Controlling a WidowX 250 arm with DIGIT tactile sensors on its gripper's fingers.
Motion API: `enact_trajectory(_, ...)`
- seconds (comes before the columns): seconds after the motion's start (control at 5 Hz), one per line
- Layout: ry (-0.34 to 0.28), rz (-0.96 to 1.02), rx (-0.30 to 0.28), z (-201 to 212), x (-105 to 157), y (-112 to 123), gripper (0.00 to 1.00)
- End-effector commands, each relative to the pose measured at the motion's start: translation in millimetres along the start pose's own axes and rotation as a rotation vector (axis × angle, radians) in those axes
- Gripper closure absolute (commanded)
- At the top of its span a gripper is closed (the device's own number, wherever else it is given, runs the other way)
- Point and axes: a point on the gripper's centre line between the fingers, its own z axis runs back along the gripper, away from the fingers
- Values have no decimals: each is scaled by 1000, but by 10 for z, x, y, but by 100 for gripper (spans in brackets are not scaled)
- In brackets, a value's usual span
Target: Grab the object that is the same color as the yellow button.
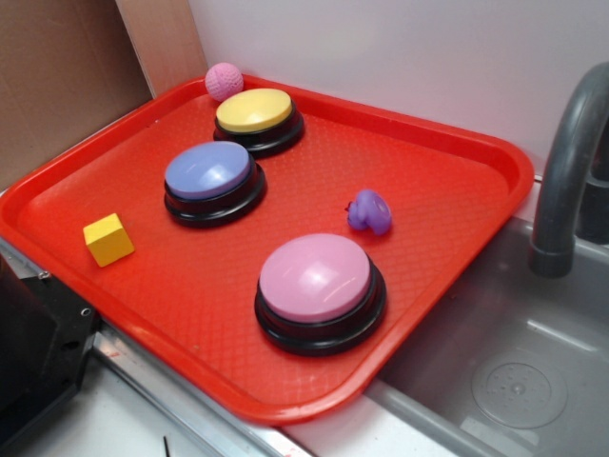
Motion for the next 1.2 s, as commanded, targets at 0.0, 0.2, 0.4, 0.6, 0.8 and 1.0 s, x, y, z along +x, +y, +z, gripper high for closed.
enact_trajectory(0.0,0,0,0,0,0,0,0)
enact_trajectory(0.2,80,86,-10,-334,1,283,0)
enact_trajectory(0.4,115,160,9,-511,28,478,0)
enact_trajectory(0.6,70,349,63,-682,59,631,0)
enact_trajectory(0.8,72,591,164,-918,50,737,0)
enact_trajectory(1.0,104,832,264,-1123,-6,767,0)
